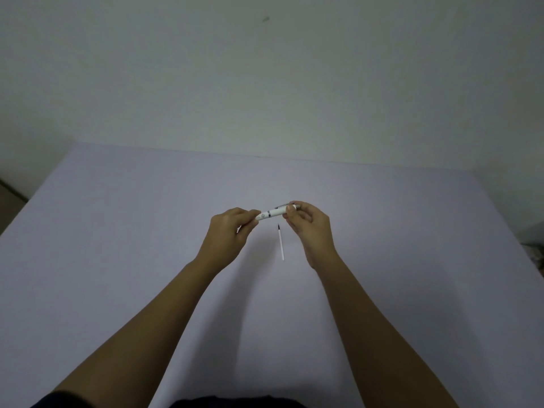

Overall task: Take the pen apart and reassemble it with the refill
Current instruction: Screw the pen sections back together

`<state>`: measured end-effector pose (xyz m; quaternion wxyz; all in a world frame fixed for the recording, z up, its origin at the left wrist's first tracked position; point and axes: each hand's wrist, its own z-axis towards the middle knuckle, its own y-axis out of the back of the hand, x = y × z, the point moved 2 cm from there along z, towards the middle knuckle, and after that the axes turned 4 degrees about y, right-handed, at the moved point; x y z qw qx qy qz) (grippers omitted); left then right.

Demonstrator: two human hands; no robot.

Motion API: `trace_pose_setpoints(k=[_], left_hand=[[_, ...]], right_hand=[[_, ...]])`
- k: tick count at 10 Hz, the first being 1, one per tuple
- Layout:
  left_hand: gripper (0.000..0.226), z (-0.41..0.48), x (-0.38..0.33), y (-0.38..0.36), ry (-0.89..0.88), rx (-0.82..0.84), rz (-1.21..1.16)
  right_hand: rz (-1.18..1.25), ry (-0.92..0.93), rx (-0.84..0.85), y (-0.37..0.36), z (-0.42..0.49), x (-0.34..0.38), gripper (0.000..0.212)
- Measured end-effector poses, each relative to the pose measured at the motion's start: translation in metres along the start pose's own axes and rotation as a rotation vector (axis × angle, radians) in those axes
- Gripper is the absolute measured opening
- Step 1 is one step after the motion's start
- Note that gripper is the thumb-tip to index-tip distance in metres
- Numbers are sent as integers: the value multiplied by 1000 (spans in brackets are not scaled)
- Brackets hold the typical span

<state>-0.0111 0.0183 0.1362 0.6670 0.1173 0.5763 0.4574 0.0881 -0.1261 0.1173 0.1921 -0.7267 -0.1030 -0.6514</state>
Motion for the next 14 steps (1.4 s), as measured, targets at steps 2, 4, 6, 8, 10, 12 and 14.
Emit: trace_pose_setpoints(k=[2, 4, 6, 8, 10, 12, 14], left_hand=[[17, -2, 2, -4, -8, 22, 41], [15, -8, 19, -30, 133, 203, 148], [17, -22, 45, -70, 397, 287, 140], [24, -22, 62, -110, 575, 298, 111], [26, -19, 68, -134, 594, 272, 141], [23, -23, 71, -142, 555, 231, 186], [27, -23, 71, -136, 579, 195, 133]], right_hand=[[-87, 2, 10, -3, 5, 2, 7], [-315, -5, 10, 4, 8, -20, 15], [-793, -118, 62, 23, 4, -83, 44], [-1180, -180, 193, 44, -15, -146, 53], [-1373, -38, 159, 48, -22, -168, 56], [-1407, 14, 100, 46, -24, -174, 55], [-1362, -8, 109, 47, -22, -169, 55]])
